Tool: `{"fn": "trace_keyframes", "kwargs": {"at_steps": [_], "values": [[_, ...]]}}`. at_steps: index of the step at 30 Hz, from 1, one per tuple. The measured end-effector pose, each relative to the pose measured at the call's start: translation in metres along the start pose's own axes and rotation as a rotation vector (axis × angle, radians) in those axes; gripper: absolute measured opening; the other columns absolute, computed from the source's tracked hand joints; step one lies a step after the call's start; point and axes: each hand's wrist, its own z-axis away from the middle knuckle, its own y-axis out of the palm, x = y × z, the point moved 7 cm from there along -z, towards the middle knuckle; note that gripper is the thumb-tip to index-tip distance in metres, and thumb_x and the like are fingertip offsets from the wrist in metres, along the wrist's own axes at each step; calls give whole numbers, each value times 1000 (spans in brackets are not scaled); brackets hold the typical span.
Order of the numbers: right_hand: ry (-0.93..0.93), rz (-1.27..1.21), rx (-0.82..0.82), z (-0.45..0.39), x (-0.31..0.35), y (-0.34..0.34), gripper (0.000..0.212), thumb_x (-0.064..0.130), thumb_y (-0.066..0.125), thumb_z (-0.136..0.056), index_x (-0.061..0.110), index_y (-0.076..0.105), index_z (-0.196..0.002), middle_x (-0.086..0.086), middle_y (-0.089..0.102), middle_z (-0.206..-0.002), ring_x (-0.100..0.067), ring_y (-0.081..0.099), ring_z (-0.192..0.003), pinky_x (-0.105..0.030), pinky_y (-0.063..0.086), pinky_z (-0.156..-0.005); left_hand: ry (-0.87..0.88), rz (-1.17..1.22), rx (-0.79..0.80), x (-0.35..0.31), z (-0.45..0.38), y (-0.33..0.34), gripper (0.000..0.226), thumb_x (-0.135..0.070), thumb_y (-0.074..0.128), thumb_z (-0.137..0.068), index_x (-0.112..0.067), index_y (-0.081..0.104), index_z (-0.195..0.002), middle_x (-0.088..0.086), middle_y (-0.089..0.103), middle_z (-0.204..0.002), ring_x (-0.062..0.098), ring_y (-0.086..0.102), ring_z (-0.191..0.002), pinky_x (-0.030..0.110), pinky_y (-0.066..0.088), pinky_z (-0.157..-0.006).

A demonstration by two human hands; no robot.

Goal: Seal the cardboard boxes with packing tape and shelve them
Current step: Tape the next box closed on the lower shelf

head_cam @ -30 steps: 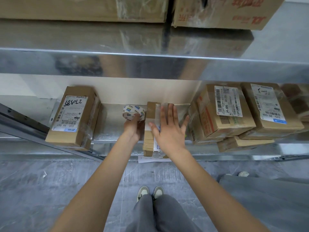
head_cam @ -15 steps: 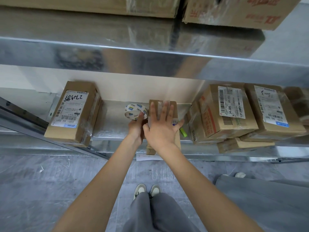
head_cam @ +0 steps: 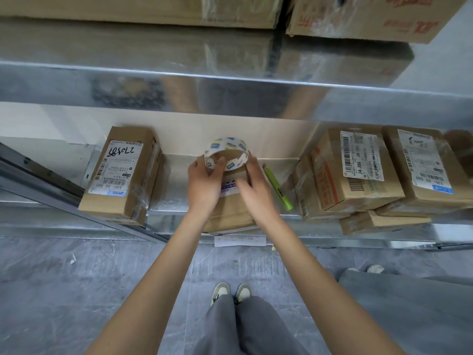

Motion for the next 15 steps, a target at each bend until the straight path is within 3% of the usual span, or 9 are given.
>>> {"fn": "trace_keyframes", "kwargs": {"at_steps": [4,9,12,15], "values": [[150,-95,-11,-7,-24,1,64,36,62,-74,34,47,-135,10,62,-125,-8,56,-117,-38,44,-104,-21,-445,-26,0,4,12,42,-50,43,-97,-20,55,-124,15,40,-141,37,53,-116,37,43,-91],[262,-227,2,-11,-57,-11,57,36,65,-77,34,52,-133,14,67,-118,-7,60,-113,-43,44,-105,37,-825,43,-20,1,41,41,-49,34,-101,-32,49,-134,17,36,-141,39,54,-106,40,44,-83],[275,-236,10,-8,-56,-9,67,39,63,-82,39,39,-144,12,57,-137,-8,50,-127,-36,39,-110,69,-837,35,-24,-3,34,40,-45,32,-103,-29,46,-137,15,43,-136,38,59,-102,37,40,-75],[236,-260,32,-7,-50,-9,72,29,59,-95,38,17,-153,14,28,-156,-1,27,-138,-22,24,-110,140,-749,24,-24,-11,15,38,-32,33,-104,-24,41,-140,14,59,-125,39,60,-103,40,42,-78]]}}
